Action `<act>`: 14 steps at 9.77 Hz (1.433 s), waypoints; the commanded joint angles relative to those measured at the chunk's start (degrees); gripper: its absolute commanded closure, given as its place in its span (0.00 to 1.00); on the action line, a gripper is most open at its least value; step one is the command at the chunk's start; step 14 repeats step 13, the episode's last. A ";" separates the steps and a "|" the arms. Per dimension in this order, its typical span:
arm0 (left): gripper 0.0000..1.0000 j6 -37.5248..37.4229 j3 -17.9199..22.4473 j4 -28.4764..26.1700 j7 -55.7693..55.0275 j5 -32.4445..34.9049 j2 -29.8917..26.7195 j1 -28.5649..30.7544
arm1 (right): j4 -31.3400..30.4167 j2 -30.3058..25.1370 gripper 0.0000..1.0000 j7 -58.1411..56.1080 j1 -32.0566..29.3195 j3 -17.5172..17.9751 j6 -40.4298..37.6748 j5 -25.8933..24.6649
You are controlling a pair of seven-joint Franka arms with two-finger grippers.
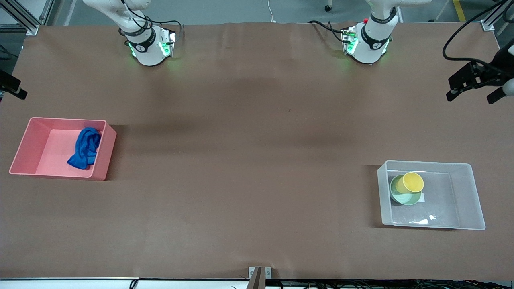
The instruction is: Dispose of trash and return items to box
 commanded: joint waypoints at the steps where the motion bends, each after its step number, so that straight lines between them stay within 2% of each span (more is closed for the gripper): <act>1: 0.00 -2.31 -0.37 -1.08 -2.45 -0.41 0.75 0.38 | -0.30 -0.49 0.00 -0.39 -0.79 0.51 -0.25 0.39; 14: 0.00 -3.81 -0.54 -2.41 0.70 0.21 -0.31 0.38 | -0.39 -0.49 0.00 -0.39 -0.96 0.43 -0.34 0.39</act>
